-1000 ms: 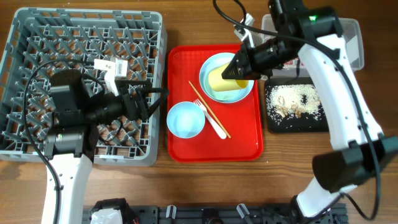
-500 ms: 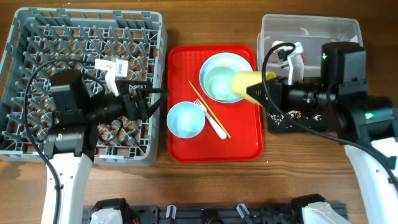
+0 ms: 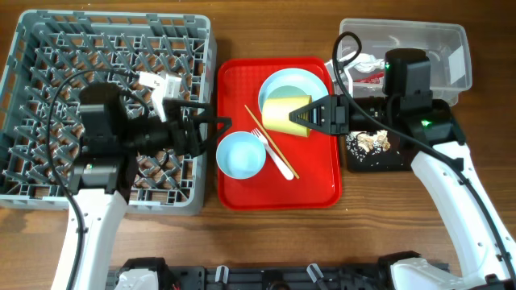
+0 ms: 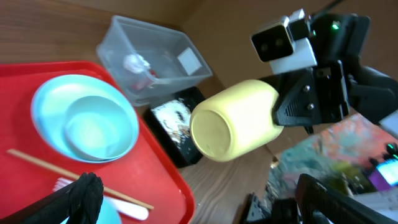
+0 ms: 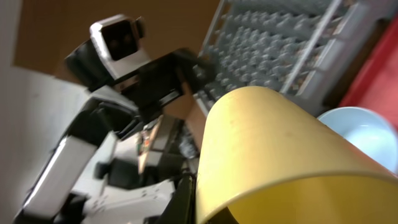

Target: Sort waste into correct bins and load items into the dishwasher rack

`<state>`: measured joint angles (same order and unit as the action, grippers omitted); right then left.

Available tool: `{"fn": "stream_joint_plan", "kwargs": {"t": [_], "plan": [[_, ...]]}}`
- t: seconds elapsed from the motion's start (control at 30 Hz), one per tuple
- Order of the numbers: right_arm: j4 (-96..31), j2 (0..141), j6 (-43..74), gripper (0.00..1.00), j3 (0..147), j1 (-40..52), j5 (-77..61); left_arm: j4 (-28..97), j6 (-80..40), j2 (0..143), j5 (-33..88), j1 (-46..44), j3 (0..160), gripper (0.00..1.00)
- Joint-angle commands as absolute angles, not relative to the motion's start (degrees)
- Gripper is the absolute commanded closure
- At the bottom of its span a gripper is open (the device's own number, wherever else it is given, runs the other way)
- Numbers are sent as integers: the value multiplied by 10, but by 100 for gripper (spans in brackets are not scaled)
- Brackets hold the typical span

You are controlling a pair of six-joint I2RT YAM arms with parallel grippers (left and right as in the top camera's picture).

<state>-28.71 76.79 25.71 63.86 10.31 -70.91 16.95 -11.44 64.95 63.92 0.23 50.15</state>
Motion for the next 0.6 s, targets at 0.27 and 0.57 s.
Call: {"fn": "stream_joint_plan", "kwargs": {"t": [0.27,0.57], "plan": [[-243,773,304,96,636,138,-802,32,-140,681,712,-89,509,0],[-134,774,389,96,636,206,-798,19,-140,681,736,-119,509,0]]}}
